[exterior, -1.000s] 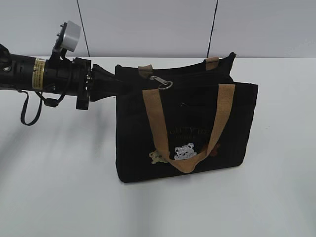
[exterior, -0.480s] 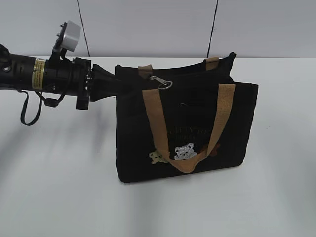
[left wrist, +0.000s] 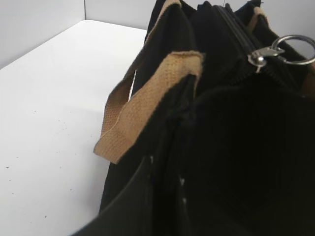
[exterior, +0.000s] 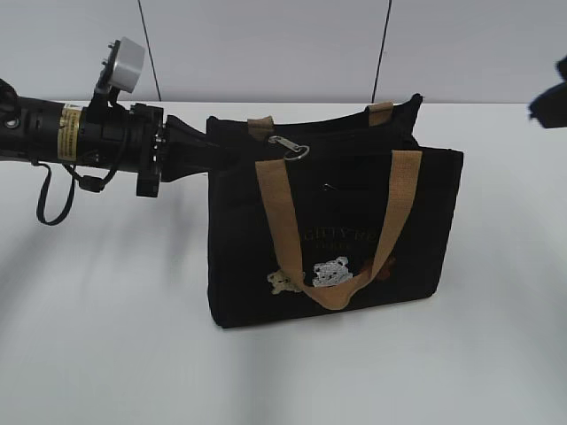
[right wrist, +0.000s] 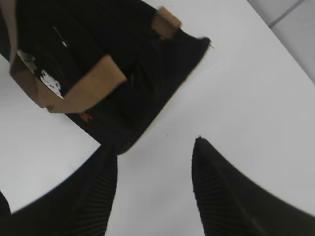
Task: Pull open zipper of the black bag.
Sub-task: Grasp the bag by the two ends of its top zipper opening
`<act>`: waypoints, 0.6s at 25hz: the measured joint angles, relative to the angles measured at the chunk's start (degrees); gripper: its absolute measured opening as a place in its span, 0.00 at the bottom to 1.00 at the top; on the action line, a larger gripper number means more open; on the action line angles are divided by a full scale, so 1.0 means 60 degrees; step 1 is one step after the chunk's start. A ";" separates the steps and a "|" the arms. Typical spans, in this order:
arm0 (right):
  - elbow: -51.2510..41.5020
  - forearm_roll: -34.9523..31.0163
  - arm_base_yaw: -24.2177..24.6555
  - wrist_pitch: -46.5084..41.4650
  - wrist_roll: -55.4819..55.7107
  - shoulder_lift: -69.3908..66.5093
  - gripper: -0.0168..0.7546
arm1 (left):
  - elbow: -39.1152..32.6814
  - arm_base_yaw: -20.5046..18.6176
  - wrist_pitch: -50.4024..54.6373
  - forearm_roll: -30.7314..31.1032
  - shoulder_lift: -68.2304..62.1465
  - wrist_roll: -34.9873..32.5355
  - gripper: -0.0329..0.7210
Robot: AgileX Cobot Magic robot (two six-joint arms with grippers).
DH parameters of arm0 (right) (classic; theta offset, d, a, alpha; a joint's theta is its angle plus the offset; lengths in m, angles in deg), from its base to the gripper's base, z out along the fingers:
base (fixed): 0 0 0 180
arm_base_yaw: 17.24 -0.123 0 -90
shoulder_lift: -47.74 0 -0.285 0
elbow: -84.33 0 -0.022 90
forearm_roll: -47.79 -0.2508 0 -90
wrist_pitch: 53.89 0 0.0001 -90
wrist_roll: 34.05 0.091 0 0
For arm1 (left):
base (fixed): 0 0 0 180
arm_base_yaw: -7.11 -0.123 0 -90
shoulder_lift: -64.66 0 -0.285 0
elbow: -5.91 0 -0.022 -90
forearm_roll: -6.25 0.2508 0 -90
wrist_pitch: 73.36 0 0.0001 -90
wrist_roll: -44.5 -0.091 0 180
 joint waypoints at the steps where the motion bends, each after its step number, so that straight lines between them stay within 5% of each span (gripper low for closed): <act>1: 0.0122 0.0000 -0.0306 0.0117 -0.0143 -0.0264 0.51 | 0.0000 0.0000 0.0000 0.0004 0.0000 0.0000 0.08; 10: 0.0723 -0.0010 -0.2924 0.2171 -0.1755 -0.2218 0.51 | 0.0000 0.0000 0.0000 0.0004 0.0000 0.0000 0.08; 15: 0.0730 -0.0010 -0.3708 0.3170 -0.2954 -0.2999 0.51 | 0.0000 0.0000 0.0000 0.0004 0.0000 0.0000 0.08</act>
